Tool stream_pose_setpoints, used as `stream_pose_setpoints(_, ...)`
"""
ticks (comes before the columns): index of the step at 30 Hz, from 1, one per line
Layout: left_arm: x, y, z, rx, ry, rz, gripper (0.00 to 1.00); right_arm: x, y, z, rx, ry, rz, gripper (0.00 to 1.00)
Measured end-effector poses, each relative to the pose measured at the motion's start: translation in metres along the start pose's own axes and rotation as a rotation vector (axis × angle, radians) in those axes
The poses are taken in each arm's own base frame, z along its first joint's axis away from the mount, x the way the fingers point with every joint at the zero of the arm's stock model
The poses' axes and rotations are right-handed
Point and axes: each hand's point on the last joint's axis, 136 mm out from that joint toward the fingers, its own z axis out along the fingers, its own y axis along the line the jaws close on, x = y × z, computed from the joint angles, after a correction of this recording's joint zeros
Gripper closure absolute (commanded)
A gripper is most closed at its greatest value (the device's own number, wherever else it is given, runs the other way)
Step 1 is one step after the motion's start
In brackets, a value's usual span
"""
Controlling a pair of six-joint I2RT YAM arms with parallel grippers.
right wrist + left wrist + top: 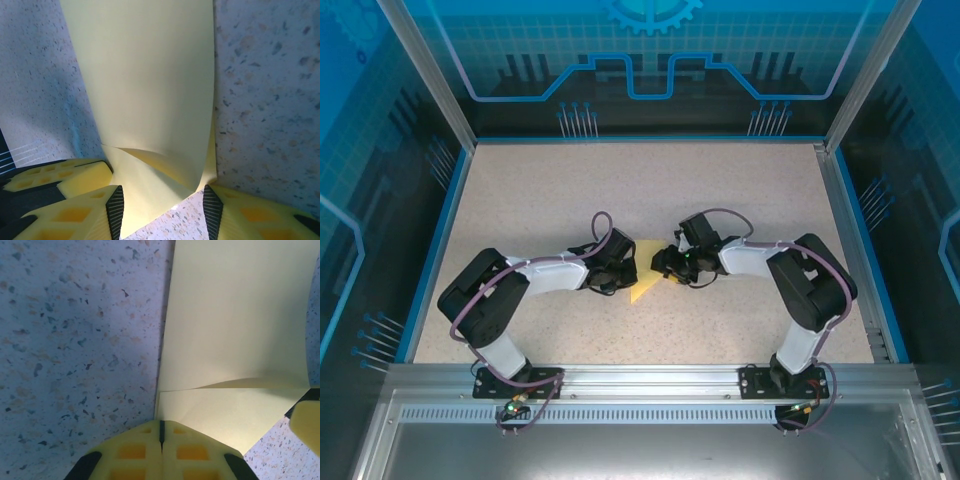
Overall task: Fold a paper plane with a square sheet of paper (pick it up from the middle)
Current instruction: Third fold the triangle at the center of the table.
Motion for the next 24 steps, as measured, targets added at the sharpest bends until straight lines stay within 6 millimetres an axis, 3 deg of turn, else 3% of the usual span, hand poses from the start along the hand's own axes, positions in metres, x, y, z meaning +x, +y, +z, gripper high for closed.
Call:
stream_pose_setpoints(13,0.0,0.0,0.0,-0.002,0.002,0.0,0.95,0.001,0.013,0.007,-0.071,0.027,0.001,0.74)
stream_pose_setpoints(16,0.0,0.0,-0.001,-0.003,0.002,0.0,0.94,0.001,0.012,0.011,-0.075,0.033,0.007,0.85)
stream_pose_setpoints(21,0.004,0.006,-0.005,-0.028,0.014,-0.001,0.82,-0.001,0.013,0.011,-0.081,0.021,0.02,1.0)
stream_pose_setpoints(24,0.004,0.006,-0.014,-0.029,0.011,0.003,0.68,-0.001,0.007,0.007,-0.06,-0.006,0.027,1.0)
